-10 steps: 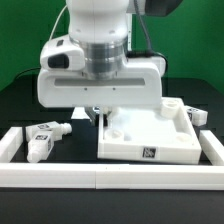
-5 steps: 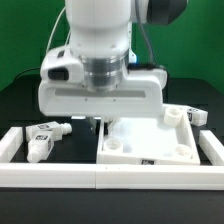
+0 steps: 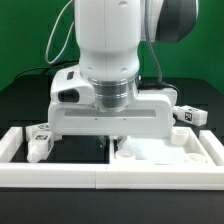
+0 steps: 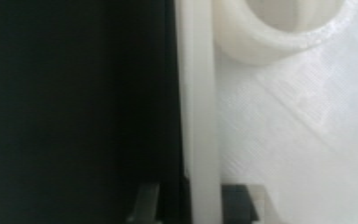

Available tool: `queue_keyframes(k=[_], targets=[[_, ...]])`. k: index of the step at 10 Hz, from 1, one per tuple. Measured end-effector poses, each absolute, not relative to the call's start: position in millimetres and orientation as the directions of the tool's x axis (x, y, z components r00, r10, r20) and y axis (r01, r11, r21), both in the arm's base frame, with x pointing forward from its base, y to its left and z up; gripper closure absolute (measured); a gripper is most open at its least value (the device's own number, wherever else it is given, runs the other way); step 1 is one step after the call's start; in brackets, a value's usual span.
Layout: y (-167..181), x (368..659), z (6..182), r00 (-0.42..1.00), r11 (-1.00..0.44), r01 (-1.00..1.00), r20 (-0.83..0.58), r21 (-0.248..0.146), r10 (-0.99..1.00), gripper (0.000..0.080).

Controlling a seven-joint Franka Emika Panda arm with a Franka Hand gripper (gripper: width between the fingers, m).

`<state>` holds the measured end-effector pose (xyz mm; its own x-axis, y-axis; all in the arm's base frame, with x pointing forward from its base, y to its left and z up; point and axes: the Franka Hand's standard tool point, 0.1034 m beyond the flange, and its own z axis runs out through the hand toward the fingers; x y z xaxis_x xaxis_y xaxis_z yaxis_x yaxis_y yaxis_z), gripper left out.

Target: Assemble one leg

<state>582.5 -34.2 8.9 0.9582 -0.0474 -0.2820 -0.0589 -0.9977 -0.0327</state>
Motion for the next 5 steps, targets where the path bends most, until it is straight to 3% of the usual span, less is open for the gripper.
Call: queue_keyframes(k=[5], targets=[[-21.4,583.1,7.0,0.963,-0.998,-0.062,-0.262,-0.023,-0.053,0.0750]])
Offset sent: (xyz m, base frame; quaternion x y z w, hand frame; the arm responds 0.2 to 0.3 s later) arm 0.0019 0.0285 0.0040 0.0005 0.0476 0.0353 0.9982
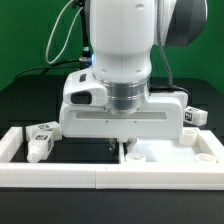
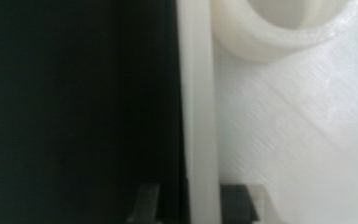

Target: Assemble one leg

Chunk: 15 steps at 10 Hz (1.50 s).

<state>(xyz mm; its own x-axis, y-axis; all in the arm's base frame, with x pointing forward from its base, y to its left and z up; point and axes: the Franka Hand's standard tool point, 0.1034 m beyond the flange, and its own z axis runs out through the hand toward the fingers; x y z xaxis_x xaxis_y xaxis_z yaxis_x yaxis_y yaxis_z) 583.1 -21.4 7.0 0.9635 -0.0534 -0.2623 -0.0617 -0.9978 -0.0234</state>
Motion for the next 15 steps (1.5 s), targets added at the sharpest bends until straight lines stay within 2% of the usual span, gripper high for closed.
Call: queue_keyframes(k=[1,2,3,4,5,6,7,8,9,11,13,15], targets=[[-21.5,583.1,6.8,0.964,-0.998,-0.059,-0.260,-0.024,-0.051,0.0750],[-21.3,582.9,6.4,0.964,-0.998,-0.057,-0.260,-0.024,-0.049,0.0669],[-21.1,582.7,5.9,0.964,-0.998,-0.057,-0.261,-0.024,-0.049,0.0669],[-20.3,580.3,8.0,0.961,-0.998,-0.052,-0.272,-0.023,-0.044,0.0530],[-14.5,572.9,18.2,0.952,-0.999,-0.047,-0.305,-0.024,-0.038,0.0395],[-5.2,566.1,30.9,0.952,-0.999,-0.045,-0.305,-0.022,-0.037,0.0395],[2.8,555.3,46.9,0.947,-0.999,-0.046,-0.320,-0.020,-0.037,0.0224],[11.5,547.9,62.9,0.943,-0.999,-0.040,-0.332,-0.017,-0.032,0.0171],[19.2,548.2,69.9,0.946,-1.000,-0.003,-0.323,-0.008,0.000,0.0171],[18.0,547.7,66.1,0.946,-1.000,-0.004,-0.326,-0.013,0.000,0.0151],[22.0,547.7,66.9,0.941,-0.993,0.111,-0.315,-0.046,0.120,0.0151],[72.2,527.3,78.3,0.928,-0.971,0.233,-0.284,-0.062,0.241,0.0151]])
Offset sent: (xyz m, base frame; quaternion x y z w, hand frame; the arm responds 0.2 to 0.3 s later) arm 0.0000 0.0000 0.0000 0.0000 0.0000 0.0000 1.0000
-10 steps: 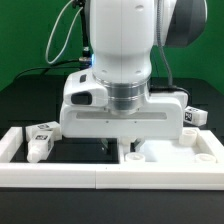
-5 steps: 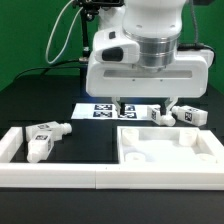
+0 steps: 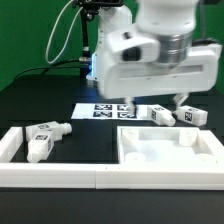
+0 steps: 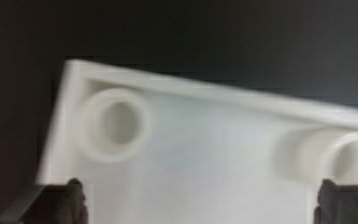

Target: Assemble one leg

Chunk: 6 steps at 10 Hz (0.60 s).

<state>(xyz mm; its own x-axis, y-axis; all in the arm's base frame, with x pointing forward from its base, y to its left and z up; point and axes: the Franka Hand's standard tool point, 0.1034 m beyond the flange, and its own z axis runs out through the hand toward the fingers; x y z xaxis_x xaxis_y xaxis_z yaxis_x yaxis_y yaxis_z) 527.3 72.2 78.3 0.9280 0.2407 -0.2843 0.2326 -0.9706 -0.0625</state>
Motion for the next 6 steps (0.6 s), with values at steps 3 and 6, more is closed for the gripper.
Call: queue_keyframes(k=[3,6], targets=[[127.9,509.1,83.6,0.880,-0.914,0.398,-0.249,-0.080,0.405,0.0151],[125.1,509.4,82.4,0.854,-0.888,0.449,-0.245,-0.097,0.459,0.0151]])
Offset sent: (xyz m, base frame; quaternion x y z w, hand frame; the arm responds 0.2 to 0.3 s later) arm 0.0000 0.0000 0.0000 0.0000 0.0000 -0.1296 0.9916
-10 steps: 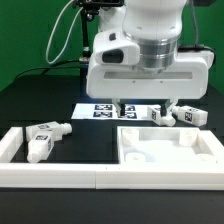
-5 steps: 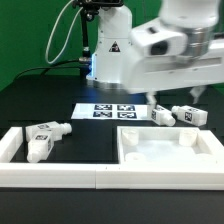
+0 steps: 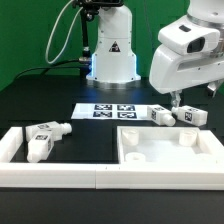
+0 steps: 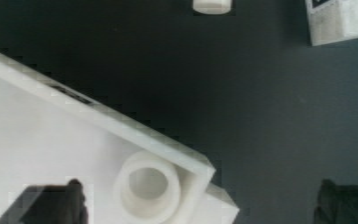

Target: Assemble one leg

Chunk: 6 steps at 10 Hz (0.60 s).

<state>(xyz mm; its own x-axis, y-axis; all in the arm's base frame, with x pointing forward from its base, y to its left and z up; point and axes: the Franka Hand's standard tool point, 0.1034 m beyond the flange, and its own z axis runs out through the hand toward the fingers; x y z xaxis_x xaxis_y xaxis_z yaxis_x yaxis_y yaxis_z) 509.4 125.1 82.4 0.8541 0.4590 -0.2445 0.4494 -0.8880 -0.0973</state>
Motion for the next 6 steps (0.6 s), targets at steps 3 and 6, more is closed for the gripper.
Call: queue_keyframes(k=[3,6], targets=[[158.7,461.1,76.5,0.881,-0.907,0.420,-0.224,-0.034,0.416,0.0151],[162.2,456.9,74.9,0.866,-0.898,0.438,-0.252,-0.031,0.431,0.0151]])
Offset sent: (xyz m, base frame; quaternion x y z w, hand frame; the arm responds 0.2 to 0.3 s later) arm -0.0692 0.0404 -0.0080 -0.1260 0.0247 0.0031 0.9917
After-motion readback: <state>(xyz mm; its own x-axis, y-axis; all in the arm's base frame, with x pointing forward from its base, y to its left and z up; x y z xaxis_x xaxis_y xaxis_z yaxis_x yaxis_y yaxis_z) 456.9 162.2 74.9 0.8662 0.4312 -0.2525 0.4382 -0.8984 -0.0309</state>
